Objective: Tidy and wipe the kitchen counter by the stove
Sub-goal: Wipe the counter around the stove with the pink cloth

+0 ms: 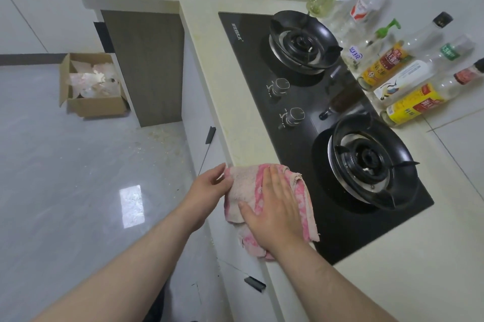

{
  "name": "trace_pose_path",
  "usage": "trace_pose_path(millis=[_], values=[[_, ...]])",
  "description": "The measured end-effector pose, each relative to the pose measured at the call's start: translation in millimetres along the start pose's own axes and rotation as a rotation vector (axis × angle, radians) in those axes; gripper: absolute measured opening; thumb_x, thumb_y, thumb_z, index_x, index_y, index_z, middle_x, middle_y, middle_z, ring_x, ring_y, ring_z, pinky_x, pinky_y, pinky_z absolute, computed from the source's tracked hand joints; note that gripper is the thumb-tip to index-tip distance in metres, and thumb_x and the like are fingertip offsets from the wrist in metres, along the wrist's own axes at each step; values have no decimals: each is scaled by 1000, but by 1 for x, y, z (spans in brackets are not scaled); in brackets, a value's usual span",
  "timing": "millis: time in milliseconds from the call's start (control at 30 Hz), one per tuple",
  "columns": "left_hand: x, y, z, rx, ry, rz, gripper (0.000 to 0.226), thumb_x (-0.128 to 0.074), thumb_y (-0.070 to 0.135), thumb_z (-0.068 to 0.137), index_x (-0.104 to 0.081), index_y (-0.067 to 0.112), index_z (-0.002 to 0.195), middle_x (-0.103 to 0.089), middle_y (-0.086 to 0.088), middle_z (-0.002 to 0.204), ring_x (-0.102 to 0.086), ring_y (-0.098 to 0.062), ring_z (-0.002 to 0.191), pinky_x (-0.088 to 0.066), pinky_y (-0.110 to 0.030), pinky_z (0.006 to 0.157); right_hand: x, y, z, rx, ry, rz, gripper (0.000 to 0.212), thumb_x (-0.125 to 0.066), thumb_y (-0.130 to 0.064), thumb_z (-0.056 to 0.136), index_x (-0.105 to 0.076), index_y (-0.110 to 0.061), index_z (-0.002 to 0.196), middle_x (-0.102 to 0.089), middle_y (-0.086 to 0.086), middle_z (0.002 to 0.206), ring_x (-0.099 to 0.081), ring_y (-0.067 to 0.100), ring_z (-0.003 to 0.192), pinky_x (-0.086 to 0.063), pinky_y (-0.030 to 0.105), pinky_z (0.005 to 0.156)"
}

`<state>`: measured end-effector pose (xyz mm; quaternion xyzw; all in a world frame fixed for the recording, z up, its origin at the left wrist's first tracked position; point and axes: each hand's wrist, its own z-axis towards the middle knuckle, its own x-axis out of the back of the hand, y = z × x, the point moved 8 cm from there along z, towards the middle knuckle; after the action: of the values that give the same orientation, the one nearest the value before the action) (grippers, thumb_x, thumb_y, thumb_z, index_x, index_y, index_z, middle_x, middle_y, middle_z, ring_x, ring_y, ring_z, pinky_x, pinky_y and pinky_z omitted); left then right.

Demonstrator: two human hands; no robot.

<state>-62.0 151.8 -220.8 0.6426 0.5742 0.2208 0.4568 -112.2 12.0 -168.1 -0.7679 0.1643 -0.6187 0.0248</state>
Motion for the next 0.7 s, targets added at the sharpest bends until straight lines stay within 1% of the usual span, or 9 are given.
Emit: trace_pose_path(millis=[67,133,200,267,333,433,533,633,700], values=[[7,-9,6,28,28,27,33,-69,36,85,-62,17,111,-59,12,112,-58,-10,106,-41,-47,108,1,-2,8,18,-15,-3,94,-35,-68,88,14,-23,155,15,-8,164,17,8,149,10,29,119],[8,-15,11,57,30,38,49,-69,46,79,-60,4,103,-62,2,102,-61,-20,97,-47,-49,100,1,-6,15,42,-25,-18,94,-25,-71,83,13,-23,155,14,-7,164,16,8,149,9,30,120],[5,-17,14,97,41,-16,39,-65,45,84,-65,8,97,-68,-6,103,-65,-24,92,-52,-47,89,2,-8,25,69,-27,-29,93,-21,-70,81,12,-23,155,13,-8,164,16,8,149,9,29,120],[-4,-14,16,142,5,-127,30,-60,37,94,-70,11,103,-74,-10,105,-70,-27,94,-53,-47,87,3,-10,35,102,-20,-40,90,-21,-68,84,10,-23,156,12,-7,164,15,7,149,10,28,120],[-8,-12,22,158,5,-141,29,-61,35,94,-69,12,109,-75,-10,102,-71,-29,95,-55,-50,84,2,-12,46,152,-14,-45,86,-17,-66,86,6,-21,156,10,-6,164,15,7,149,8,28,121],[5,0,32,106,153,75,25,-62,39,92,-68,16,99,-75,-6,92,-72,-25,84,-57,-45,74,2,-12,60,207,10,26,77,-16,-58,92,-5,-19,157,1,-6,164,9,4,150,1,30,123],[24,9,33,21,309,363,38,-58,50,87,-62,12,90,-69,-6,86,-66,-23,80,-55,-45,74,4,-13,71,224,36,73,71,-18,-50,94,-12,-18,157,-6,-5,164,3,4,150,-2,30,123],[38,12,35,-20,395,337,32,-57,34,94,-58,3,86,-65,-8,79,-60,-26,73,-50,-42,70,6,-21,81,241,15,28,71,-16,-51,94,-6,-20,157,-1,-8,164,7,4,150,-1,30,123],[44,17,35,-45,443,306,33,-56,30,95,-53,0,82,-56,-6,72,-51,-20,65,-44,-36,62,7,-26,89,247,-9,-3,72,-14,-53,93,-1,-22,157,3,-9,164,10,4,149,4,27,122]])
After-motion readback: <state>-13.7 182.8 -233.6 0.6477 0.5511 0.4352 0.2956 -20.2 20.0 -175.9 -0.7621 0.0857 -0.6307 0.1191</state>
